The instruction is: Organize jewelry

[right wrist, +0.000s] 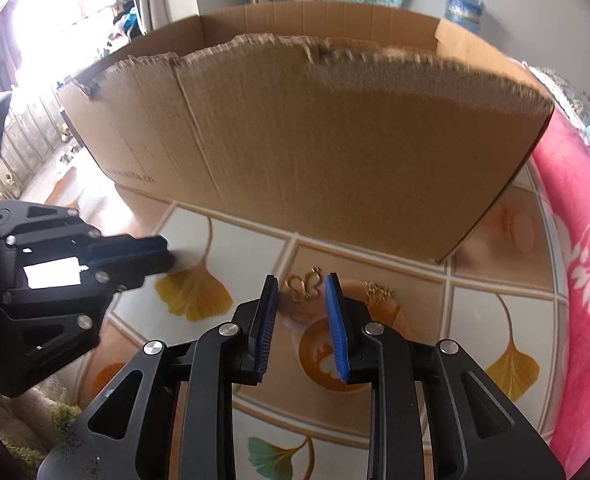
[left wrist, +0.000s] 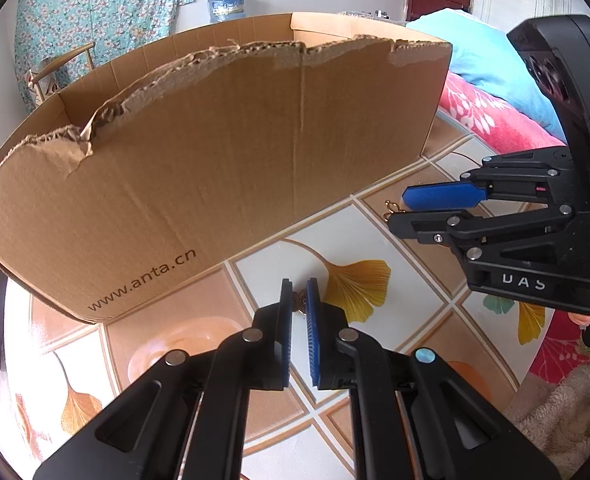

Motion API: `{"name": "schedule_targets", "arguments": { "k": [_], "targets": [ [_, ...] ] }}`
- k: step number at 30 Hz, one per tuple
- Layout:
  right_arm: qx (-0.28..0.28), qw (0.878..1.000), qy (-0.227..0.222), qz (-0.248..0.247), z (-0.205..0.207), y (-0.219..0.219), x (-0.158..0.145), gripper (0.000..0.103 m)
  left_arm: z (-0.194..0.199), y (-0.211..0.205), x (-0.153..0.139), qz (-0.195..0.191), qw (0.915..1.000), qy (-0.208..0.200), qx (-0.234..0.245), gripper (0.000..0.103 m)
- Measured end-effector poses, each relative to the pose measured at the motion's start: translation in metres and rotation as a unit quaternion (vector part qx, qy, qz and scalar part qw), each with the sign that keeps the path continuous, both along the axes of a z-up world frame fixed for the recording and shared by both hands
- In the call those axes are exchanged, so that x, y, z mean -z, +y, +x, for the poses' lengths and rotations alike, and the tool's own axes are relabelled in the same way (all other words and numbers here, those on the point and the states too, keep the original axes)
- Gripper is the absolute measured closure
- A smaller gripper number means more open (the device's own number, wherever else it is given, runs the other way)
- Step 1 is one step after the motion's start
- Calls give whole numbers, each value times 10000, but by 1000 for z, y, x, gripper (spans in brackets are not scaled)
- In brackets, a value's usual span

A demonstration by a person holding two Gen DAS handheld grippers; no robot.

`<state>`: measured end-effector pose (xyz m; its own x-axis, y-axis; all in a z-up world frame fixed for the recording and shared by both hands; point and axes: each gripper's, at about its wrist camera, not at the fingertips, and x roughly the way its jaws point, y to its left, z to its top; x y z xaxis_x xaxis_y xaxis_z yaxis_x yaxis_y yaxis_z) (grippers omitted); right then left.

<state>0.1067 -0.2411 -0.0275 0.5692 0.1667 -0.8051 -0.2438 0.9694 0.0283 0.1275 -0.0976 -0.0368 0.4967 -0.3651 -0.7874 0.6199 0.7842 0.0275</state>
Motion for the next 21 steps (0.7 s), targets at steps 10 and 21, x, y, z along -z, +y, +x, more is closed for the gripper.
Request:
{"name": "schedule_targets", "arguments": {
  "k": [10, 21],
  "targets": [
    [-172, 9998, 65, 11, -6, -6, -1, 95, 0, 0, 0, -12, 10000, -1, 1, 96],
    [-192, 9994, 63, 267, -5, -17, 0, 103, 0, -1, 0, 12, 10000, -13, -15, 96]
  ]
}}
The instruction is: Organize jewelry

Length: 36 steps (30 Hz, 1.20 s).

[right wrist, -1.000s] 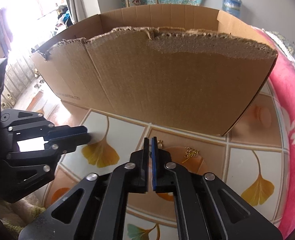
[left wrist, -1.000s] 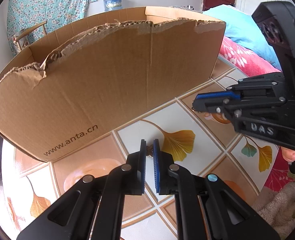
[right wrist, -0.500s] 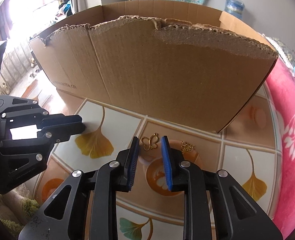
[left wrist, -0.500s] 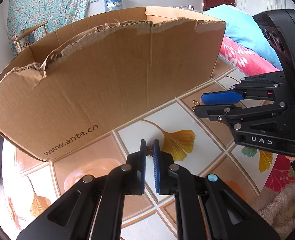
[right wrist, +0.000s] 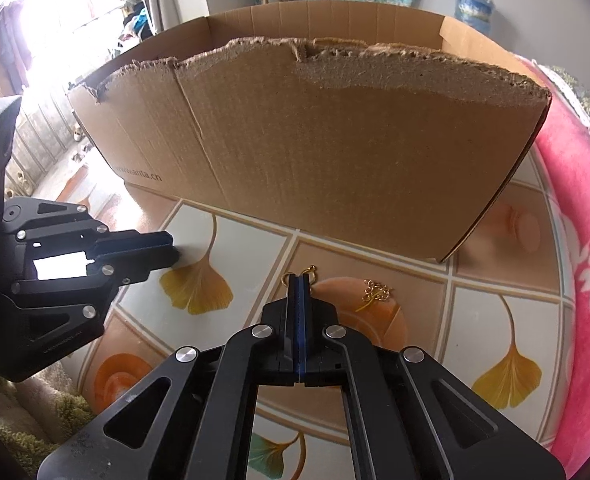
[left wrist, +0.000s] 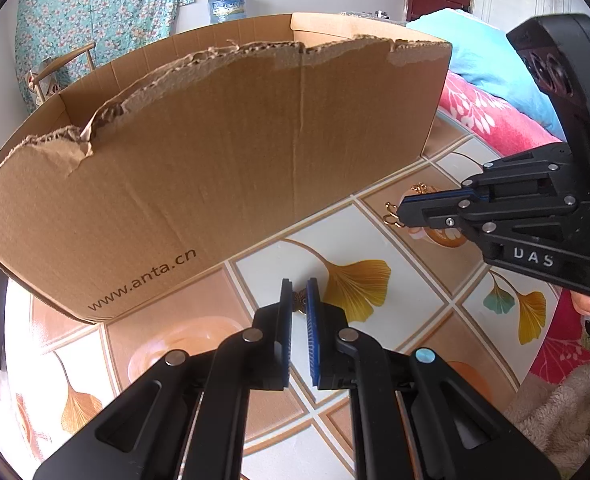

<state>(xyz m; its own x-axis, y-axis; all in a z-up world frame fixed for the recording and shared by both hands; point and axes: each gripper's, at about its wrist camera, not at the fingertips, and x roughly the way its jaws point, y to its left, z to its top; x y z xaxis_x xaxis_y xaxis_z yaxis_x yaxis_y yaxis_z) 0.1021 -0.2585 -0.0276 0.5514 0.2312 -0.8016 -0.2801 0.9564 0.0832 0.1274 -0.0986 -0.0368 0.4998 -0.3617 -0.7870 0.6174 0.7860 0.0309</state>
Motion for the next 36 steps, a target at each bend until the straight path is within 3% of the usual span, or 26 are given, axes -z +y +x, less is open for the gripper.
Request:
{"name": "schedule_targets", "arguments": {
  "k": [5, 10, 13, 24, 36],
  "targets": [
    [-23, 9999, -74, -71, 5, 0, -4, 78, 0, -1, 0, 5, 10000, -1, -6, 96],
    [-87, 9994, -84, -332, 12, 7, -1, 78, 0, -1, 0, 8, 10000, -9, -10, 96],
    [-93, 9993, -53, -359, 17, 11, -2, 89, 0, -1, 0, 5, 10000, -3, -8, 96],
    [-45, 9999, -69, -149, 9, 7, -3, 90, -1, -1, 0, 0, 10000, -18, -1, 96],
    [-14, 9995, -314, -31, -6, -13, -31, 90, -5, 3, 0, -92, 10000, 31, -6, 96]
  ]
}}
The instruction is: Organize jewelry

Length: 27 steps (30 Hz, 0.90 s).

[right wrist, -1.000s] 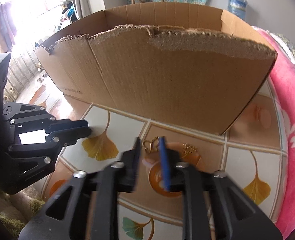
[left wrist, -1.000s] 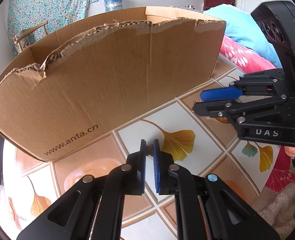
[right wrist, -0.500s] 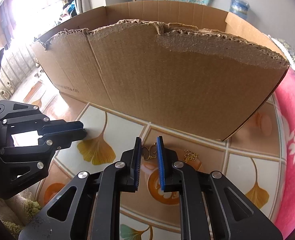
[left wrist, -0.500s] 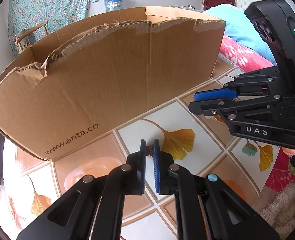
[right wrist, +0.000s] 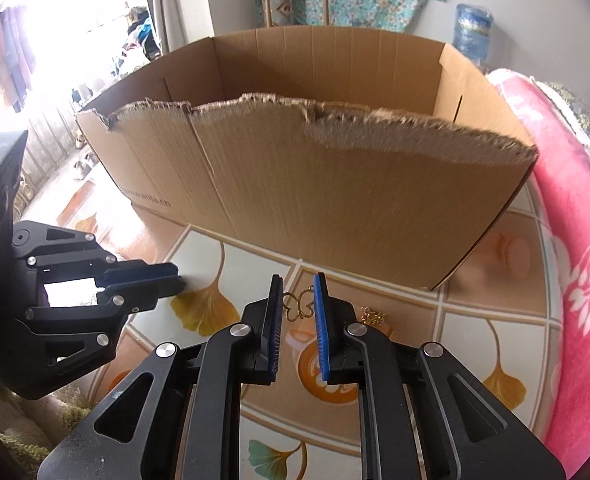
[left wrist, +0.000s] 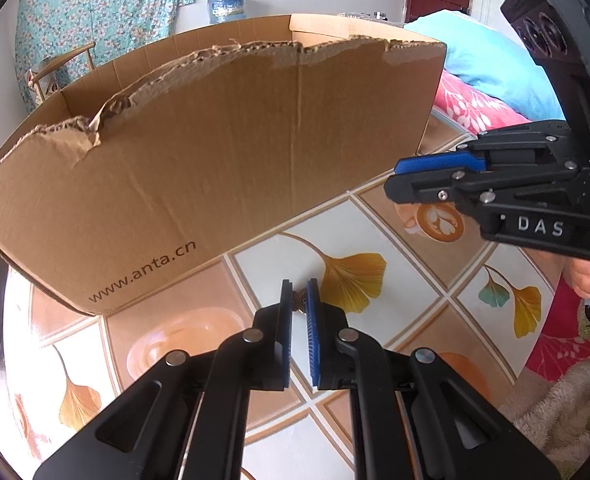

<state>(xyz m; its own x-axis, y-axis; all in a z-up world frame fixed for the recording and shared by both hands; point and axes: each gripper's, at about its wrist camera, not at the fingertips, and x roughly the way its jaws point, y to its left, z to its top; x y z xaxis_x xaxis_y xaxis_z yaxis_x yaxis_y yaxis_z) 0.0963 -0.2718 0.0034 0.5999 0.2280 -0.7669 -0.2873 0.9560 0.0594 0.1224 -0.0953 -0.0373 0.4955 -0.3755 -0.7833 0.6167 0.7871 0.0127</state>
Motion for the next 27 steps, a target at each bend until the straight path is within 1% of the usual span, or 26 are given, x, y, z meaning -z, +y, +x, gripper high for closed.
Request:
{"name": "schedule_targets", "arguments": {
  "k": [4, 6, 9, 15, 18, 20, 22, 27],
  "targets": [
    [-21, 10000, -40, 44, -5, -1, -4, 90, -2, 4, -2, -71, 10000, 57, -18, 102],
    [-45, 9999, -53, 79, -7, -5, -8, 90, -4, 7, -7, -143, 9999, 45, -27, 102],
    [-79, 9999, -96, 105, -11, -11, -16, 90, -8, 10, -13, -146, 9999, 4, 10, 102],
    [-107, 9998, -92, 164, -11, -14, -16, 90, -4, 10, -12, -128, 9997, 203, -26, 101],
    [-140, 9997, -95, 180, -11, -12, -16, 90, -1, 9, -9, -100, 9996, 266, -46, 94],
    [-159, 9996, -97, 191, -11, -10, -15, 90, 1, 8, -6, -62, 9994, 340, -37, 87],
    [-168, 9996, -96, 200, -11, -9, -14, 90, 1, 7, -3, -35, 9992, 393, -12, 85],
    [-153, 9996, -92, 218, -8, -11, -13, 90, 2, 6, -2, 0, 9994, 341, 21, 85]
  ]
}}
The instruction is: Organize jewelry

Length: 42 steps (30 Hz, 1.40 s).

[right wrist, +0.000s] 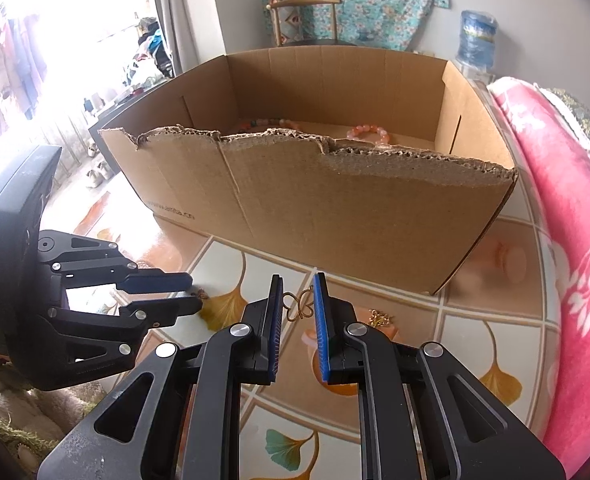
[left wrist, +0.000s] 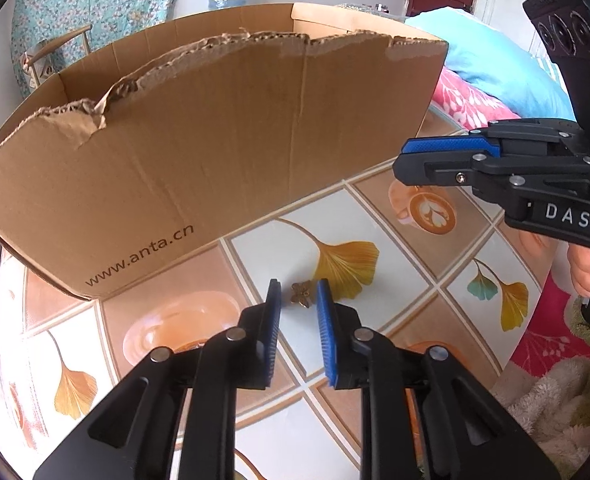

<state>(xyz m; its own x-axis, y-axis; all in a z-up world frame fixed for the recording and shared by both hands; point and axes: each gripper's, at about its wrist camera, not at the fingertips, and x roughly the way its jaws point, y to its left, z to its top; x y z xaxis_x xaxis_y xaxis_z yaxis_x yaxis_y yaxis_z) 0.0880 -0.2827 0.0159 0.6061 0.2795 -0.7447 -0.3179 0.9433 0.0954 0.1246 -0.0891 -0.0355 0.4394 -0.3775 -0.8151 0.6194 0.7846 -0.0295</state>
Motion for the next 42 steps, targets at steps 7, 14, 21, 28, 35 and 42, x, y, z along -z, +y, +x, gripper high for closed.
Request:
{"name": "schedule_targets", "arguments": {
  "k": [7, 14, 21, 28, 35, 42],
  "targets": [
    [5, 10000, -20, 31, 1, 0, -1, 90, -5, -9, 1, 349, 9990, -229, 168, 102],
    [20, 9999, -89, 57, 1, 1, -3, 90, -8, -13, 1, 466, 9981, -334, 230, 103],
    [30, 9999, -107, 80, 0, 0, -2, 90, -14, -10, -4, 344, 9984, -368, 247, 103],
    [57, 9998, -99, 156, -2, 1, -1, 90, 0, -6, -5, 55, 10000, 6, -16, 102],
    [87, 9997, -91, 191, -2, -2, 0, 90, 0, -5, -3, 39, 9999, 97, 38, 84],
    [62, 9997, -77, 224, -1, -2, 2, 90, 0, -8, -1, 22, 9999, 127, -43, 78]
  ]
}}
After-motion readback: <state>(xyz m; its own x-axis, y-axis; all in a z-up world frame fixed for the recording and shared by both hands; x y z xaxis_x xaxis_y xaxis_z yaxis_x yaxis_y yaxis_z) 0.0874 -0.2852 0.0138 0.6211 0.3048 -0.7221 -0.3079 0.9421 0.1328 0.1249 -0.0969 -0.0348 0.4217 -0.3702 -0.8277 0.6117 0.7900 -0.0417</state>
